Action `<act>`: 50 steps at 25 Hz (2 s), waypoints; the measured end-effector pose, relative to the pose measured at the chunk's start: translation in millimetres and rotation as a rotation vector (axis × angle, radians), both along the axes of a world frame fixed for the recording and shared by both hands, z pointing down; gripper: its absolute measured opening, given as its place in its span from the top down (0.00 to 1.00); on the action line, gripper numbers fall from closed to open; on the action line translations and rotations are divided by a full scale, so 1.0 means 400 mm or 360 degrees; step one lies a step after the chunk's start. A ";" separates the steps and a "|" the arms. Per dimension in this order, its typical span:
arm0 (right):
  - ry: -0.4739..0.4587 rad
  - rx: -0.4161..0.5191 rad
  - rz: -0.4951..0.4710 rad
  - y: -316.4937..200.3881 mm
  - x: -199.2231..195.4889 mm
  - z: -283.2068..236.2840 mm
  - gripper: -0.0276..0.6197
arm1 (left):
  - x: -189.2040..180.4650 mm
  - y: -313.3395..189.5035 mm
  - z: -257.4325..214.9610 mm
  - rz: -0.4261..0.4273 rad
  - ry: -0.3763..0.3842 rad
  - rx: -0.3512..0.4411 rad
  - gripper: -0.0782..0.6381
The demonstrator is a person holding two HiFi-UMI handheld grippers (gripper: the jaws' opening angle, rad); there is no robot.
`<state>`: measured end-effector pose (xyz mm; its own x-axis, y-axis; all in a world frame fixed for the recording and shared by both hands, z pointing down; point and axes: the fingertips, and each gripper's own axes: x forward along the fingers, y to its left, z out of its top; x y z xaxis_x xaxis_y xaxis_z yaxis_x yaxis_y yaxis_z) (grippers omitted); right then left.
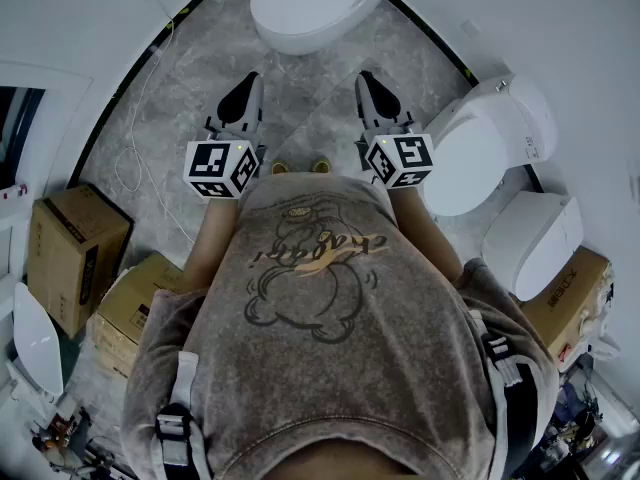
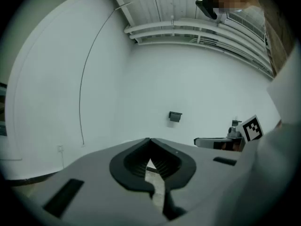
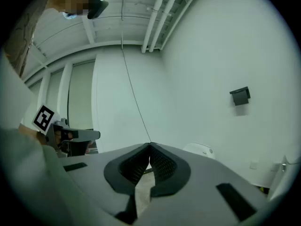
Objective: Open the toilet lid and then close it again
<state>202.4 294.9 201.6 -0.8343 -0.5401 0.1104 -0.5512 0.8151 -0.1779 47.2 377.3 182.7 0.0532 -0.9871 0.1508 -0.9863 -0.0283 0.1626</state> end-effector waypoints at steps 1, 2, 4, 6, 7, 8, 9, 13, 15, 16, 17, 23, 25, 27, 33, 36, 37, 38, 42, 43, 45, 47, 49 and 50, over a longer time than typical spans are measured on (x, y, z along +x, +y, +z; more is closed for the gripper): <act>-0.0003 0.0000 0.0001 -0.003 0.004 -0.001 0.92 | 0.003 -0.003 0.000 -0.0001 0.0003 0.0000 0.88; -0.0007 0.0001 0.0001 -0.007 0.007 -0.002 0.92 | 0.007 -0.006 -0.001 -0.0002 0.0005 0.0000 0.88; -0.0023 0.0002 -0.0009 -0.014 0.012 -0.005 0.92 | 0.013 -0.012 0.000 -0.0007 0.0007 0.0000 0.88; -0.0046 -0.0003 -0.0031 -0.021 0.016 -0.006 0.92 | 0.019 -0.018 0.002 -0.0015 0.0005 -0.0005 0.88; -0.0054 -0.0007 -0.0040 -0.026 0.018 -0.006 0.92 | 0.022 -0.022 0.004 -0.0019 0.0004 -0.0007 0.88; -0.0056 -0.0009 -0.0046 -0.030 0.021 -0.005 0.92 | 0.026 -0.025 0.007 -0.0025 0.0004 -0.0010 0.88; -0.0055 -0.0008 -0.0050 -0.035 0.024 -0.004 0.92 | 0.029 -0.026 0.010 -0.0034 0.0003 -0.0013 0.88; -0.0055 -0.0039 -0.0074 -0.065 0.024 0.017 0.92 | 0.030 -0.040 0.028 -0.0068 0.0008 -0.0013 0.88; -0.0042 -0.0055 -0.0085 -0.089 0.014 0.034 0.92 | 0.025 -0.064 0.041 -0.0075 0.0012 -0.0019 0.88; -0.0039 -0.0058 -0.0085 -0.101 0.008 0.041 0.92 | 0.022 -0.077 0.048 -0.0074 0.0012 -0.0025 0.88; -0.0039 -0.0061 -0.0085 -0.114 0.001 0.048 0.92 | 0.017 -0.093 0.055 -0.0072 0.0012 -0.0029 0.88; -0.0018 -0.0079 -0.0107 -0.202 -0.071 0.108 0.92 | -0.050 -0.208 0.114 -0.0059 0.0027 -0.0036 0.88; 0.0006 -0.0084 -0.0107 -0.236 -0.099 0.141 0.92 | -0.080 -0.248 0.143 -0.0055 0.0028 -0.0043 0.88; 0.0023 -0.0093 -0.0097 -0.276 -0.133 0.182 0.92 | -0.119 -0.292 0.183 -0.0055 0.0029 -0.0060 0.88; 0.0059 -0.0161 -0.0089 -0.393 -0.236 0.343 0.92 | -0.213 -0.435 0.339 -0.0024 0.0023 -0.0122 0.88; 0.0094 -0.0195 -0.0095 -0.447 -0.289 0.452 0.92 | -0.255 -0.497 0.445 0.0007 0.0039 -0.0162 0.88; 0.0107 -0.0203 -0.0099 -0.464 -0.306 0.493 0.92 | -0.268 -0.514 0.484 0.0011 0.0047 -0.0175 0.88; 0.0120 -0.0211 -0.0101 -0.479 -0.321 0.533 0.92 | -0.279 -0.529 0.525 0.0015 0.0053 -0.0188 0.88; 0.0150 -0.0251 -0.0092 -0.537 -0.365 0.701 0.92 | -0.312 -0.585 0.702 0.0027 0.0067 -0.0248 0.88; 0.0158 -0.0257 -0.0093 -0.549 -0.377 0.744 0.92 | -0.321 -0.598 0.748 0.0030 0.0071 -0.0260 0.88; 0.0183 -0.0264 -0.0085 -0.570 -0.401 0.830 0.92 | -0.340 -0.618 0.840 0.0039 0.0089 -0.0286 0.88; 0.0207 -0.0275 -0.0070 -0.587 -0.421 0.915 0.92 | -0.359 -0.632 0.932 0.0047 0.0111 -0.0311 0.88; 0.0219 -0.0295 -0.0071 -0.599 -0.438 1.001 0.92 | -0.375 -0.645 1.022 0.0050 0.0125 -0.0335 0.88; 0.0226 -0.0304 -0.0080 -0.603 -0.446 1.044 0.92 | -0.380 -0.652 1.064 0.0053 0.0125 -0.0345 0.88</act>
<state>24.0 53.9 619.1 -0.8285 -0.4565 0.3244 -0.5413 0.8012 -0.2551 -104.9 116.5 608.4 0.1051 -0.9297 0.3530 -0.9694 -0.0166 0.2448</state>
